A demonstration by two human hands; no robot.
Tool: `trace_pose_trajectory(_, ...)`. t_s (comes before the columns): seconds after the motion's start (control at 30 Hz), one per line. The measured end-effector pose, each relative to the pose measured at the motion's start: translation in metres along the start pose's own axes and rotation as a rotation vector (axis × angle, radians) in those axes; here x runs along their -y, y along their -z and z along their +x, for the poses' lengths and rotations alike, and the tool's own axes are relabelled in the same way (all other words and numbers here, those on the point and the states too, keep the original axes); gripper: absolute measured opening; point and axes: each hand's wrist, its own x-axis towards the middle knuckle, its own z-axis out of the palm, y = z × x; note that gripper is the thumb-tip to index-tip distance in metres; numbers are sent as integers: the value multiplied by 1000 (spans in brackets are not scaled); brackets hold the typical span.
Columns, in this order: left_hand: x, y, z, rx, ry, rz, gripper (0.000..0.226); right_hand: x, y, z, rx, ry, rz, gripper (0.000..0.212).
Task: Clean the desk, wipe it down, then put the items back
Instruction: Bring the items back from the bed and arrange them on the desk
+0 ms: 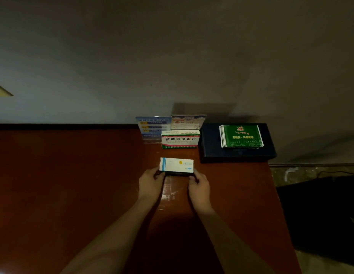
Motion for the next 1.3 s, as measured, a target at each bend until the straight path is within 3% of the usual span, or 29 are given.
trace_pose_trajectory(0.2, -18, -6, 16, 19, -38, -47, 35, 10, -3, 17, -17, -81, 184, 53)
trace_pose_trajectory(0.67, -33, -13, 33, 13, -63, -11, 34, 18, -4, 34, -54, -72, 163, 58)
trace_pose_trajectory(0.83, -29, -1, 13, 40, -5, 117, 40, 9, 5, 17, -67, -21, -61, 46)
trace_pose_trajectory(0.97, -22, 18, -20, 95, -24, 328, 31, 9, 29, -11, 22, 71, -421, 36)
trace_pose_trajectory(1.13, -26, 30, -72, 199, -182, 627, 19, -4, 66, -55, 124, 163, -685, 34)
trace_pose_trajectory(1.3, -38, 16, -118, 260, -388, 765, 23, -31, 103, -117, 53, 159, -731, 34)
